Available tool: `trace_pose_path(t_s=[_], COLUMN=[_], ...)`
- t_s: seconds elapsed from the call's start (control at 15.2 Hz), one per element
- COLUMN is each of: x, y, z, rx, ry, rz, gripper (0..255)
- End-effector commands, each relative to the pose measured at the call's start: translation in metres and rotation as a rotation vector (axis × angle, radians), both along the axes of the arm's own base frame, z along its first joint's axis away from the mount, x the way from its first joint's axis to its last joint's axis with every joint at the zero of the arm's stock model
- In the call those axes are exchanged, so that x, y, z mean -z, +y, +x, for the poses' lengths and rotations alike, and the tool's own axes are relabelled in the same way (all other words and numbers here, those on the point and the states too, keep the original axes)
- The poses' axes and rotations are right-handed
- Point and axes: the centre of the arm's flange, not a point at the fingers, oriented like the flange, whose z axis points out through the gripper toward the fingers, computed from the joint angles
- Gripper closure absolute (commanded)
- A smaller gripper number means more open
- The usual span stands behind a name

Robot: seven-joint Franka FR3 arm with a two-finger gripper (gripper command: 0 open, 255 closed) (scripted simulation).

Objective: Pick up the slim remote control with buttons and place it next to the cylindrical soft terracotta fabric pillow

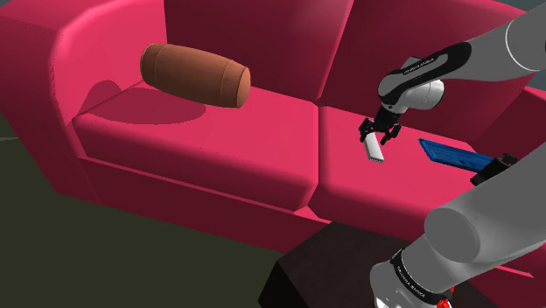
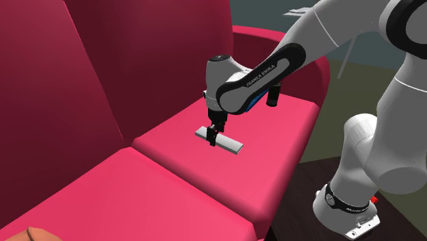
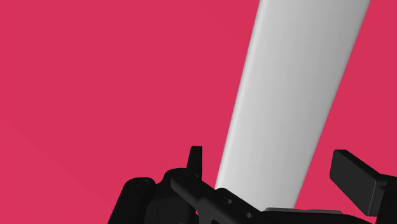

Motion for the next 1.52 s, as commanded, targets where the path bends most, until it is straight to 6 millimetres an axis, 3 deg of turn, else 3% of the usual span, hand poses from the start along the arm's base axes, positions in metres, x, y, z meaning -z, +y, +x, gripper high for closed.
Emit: trace_pose_path(t_s=[0.0,0.26,0.33,0.92,1.45], x=[0.001,0.001,0.001,0.001,-0.041], y=[0.000,0.000,0.000,0.000,0.000], z=[0.000,0.000,0.000,0.000,0.000], rx=[0.000,0.000,0.000,0.000,0.000], ry=[0.000,0.000,0.000,0.000,0.000], rz=[0.000,0.000,0.000,0.000,0.000], gripper=[0,0,255,255,255])
